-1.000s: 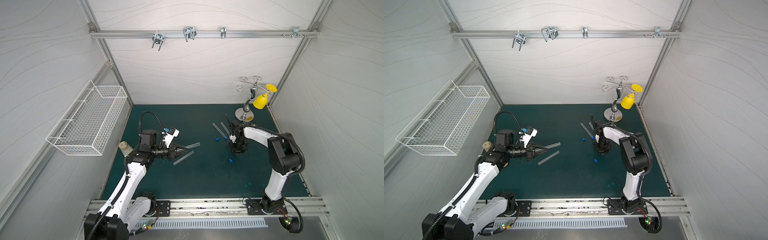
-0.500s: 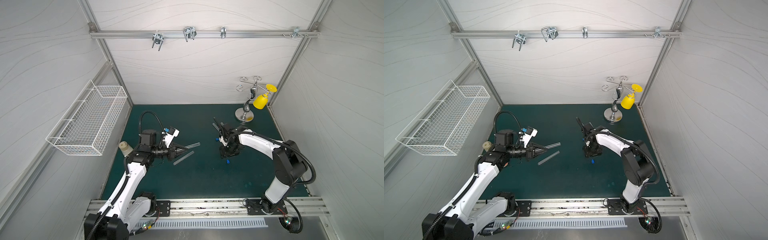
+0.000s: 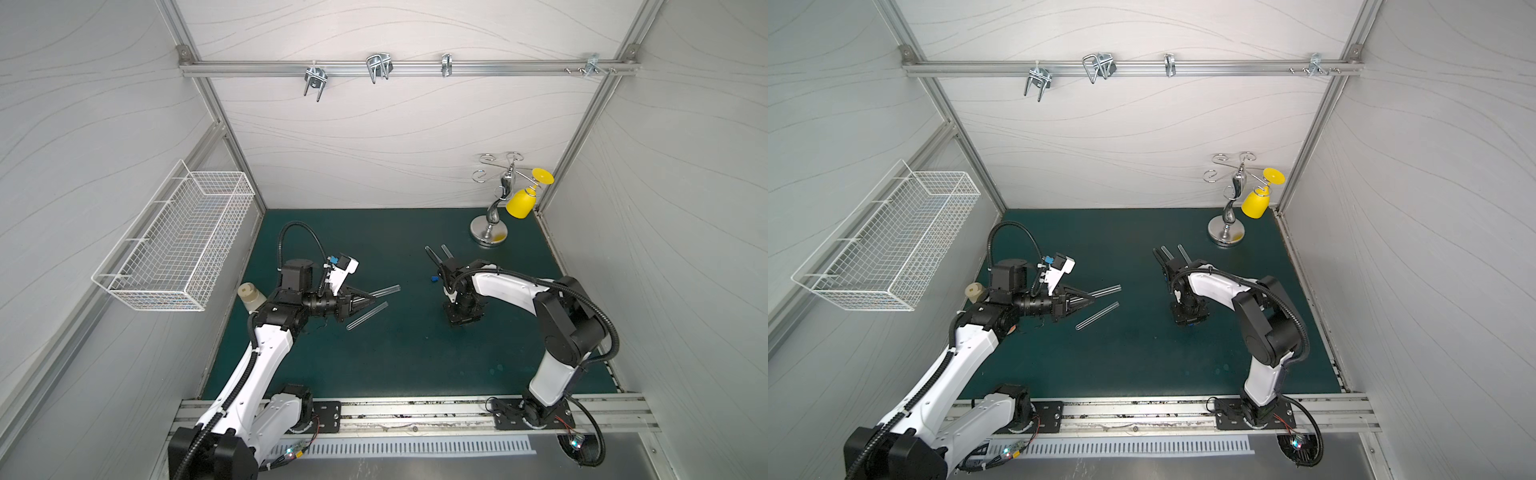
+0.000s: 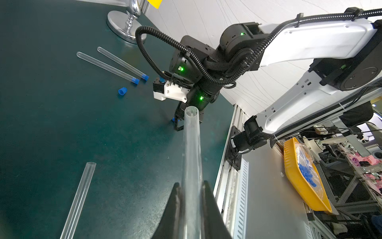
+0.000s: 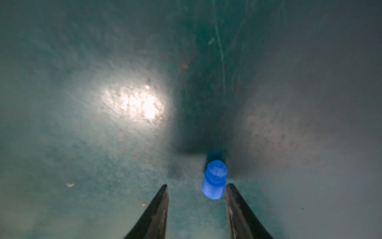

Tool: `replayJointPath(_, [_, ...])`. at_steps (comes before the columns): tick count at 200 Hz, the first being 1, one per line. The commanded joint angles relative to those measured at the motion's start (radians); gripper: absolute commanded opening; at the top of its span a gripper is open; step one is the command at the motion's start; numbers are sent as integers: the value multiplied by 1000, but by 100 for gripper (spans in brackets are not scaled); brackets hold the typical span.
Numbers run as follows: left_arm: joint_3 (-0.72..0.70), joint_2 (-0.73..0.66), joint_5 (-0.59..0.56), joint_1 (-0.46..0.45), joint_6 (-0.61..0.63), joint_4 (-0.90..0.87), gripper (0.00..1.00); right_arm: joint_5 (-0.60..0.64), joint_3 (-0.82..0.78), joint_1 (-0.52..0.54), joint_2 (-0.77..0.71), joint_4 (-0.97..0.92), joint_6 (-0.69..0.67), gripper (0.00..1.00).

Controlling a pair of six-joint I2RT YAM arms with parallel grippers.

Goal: Insert stoppers into test tubes
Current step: Pick up the stopper from the center of the board.

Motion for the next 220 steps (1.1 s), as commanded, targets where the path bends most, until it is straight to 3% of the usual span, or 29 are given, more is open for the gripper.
replayJointPath(1, [36,-5,9,5,10,16,1,6,-12,-12,-9,-7,-4,42])
replayJointPath(220, [35,-6,9,4,8,15,0,-21,-10,-49,21,19,-17,21])
